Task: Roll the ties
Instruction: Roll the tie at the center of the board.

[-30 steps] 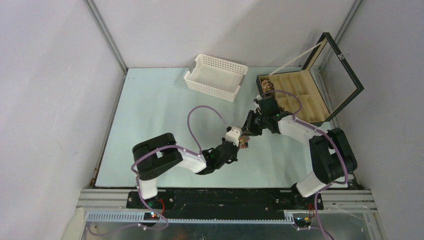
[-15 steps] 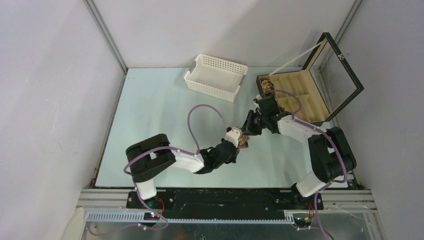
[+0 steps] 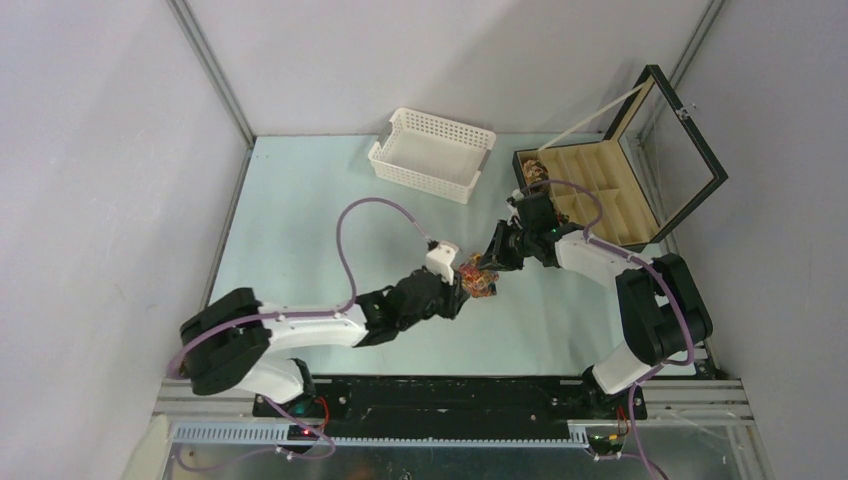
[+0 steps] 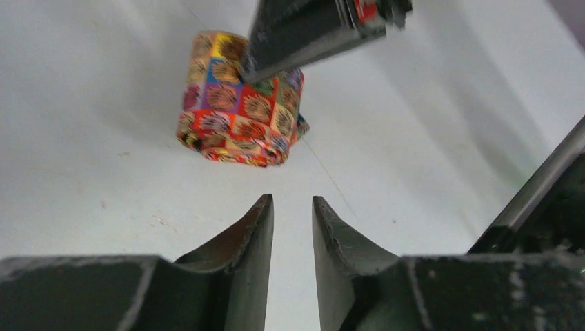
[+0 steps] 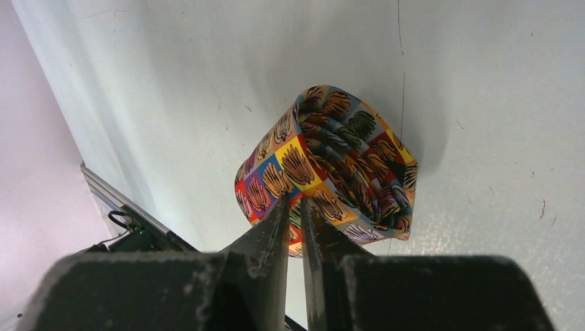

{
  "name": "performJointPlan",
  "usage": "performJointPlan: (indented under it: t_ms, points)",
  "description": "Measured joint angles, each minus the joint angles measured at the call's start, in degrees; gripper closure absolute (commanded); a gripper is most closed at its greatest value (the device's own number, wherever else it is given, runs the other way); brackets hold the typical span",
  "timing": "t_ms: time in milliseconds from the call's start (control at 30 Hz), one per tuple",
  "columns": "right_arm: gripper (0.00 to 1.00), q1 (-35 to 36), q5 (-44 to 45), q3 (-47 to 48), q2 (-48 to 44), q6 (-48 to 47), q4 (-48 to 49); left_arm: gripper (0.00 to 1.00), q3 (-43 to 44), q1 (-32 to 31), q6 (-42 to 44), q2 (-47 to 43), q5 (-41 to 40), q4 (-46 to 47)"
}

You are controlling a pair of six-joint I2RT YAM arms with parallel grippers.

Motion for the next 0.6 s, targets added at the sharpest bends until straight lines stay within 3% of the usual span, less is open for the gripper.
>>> performJointPlan:
  t_ms: [167,267,433,600]
  points:
    - [0.86,0.0,0.0,-0.1,0.0,0.0,0.3,0.48,0.1,7.6,-1.0,-6.2,6.4,-2.1]
    - [0.86,0.0,0.0,-0.1,0.0,0.0,0.5,0.43,1.8,12.2,-1.4,-6.8,11.0,-4.0]
    - [0.86,0.0,0.0,-0.1,0.1,0.0,1.1,0.30,10.3,17.8,-0.1,-1.4,21.5,-8.3]
    - [0.87,0.0,0.0,-0.1,0.2,0.1,1.2,0.26,14.8,20.2,1.2,5.4,29.2,-10.8]
